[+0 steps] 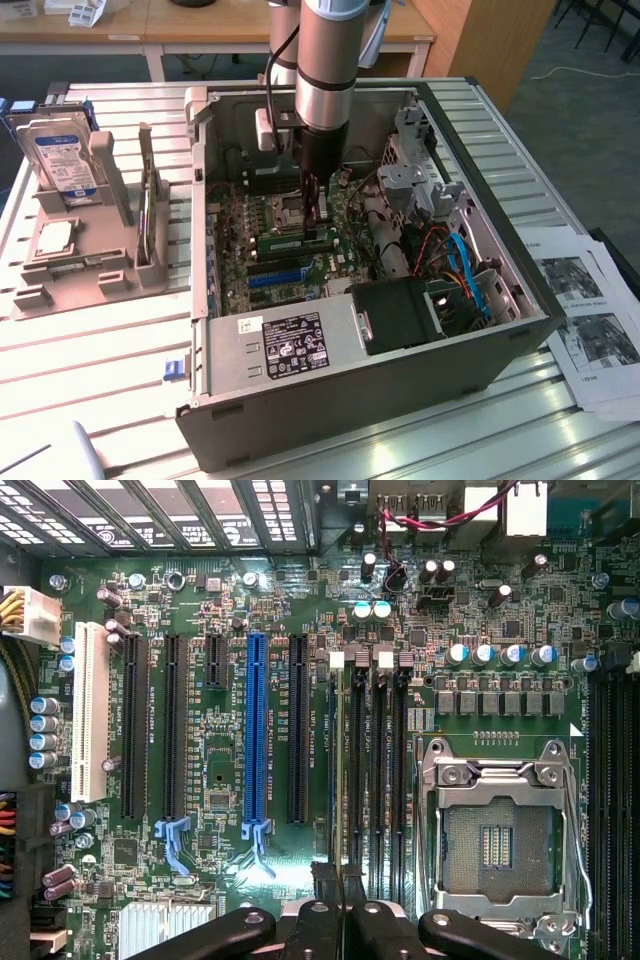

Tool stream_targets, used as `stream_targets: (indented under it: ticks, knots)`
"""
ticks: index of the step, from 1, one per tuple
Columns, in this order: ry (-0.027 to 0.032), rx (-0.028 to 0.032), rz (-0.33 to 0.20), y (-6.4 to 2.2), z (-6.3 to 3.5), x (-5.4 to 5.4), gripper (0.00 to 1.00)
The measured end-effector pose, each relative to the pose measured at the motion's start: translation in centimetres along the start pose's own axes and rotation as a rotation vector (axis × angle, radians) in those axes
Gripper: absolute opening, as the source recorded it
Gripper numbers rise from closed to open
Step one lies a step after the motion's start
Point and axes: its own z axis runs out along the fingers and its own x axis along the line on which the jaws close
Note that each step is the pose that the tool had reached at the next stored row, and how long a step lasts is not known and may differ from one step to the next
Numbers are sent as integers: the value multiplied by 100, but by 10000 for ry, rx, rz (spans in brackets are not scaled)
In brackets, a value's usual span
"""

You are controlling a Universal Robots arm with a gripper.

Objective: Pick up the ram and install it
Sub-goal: 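Insert the ram into the slot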

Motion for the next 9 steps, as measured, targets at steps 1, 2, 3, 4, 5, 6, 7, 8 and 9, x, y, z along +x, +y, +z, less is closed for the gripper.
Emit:
stream_targets:
  ticks: [1,2,3,4,5,6,7,8,9]
  knots:
    - [0,0,0,0,0,0,12]
    - [0,0,0,0,0,0,12]
    - [0,0,0,0,0,0,12]
    - [0,0,0,0,0,0,12]
    - [-1,1,0,0,0,0,12]
    - [0,0,0,0,0,0,12]
    - [-1,0,0,0,0,0,12]
    - [-1,1,0,0,0,0,12]
    - [-1,0,0,0,0,0,13]
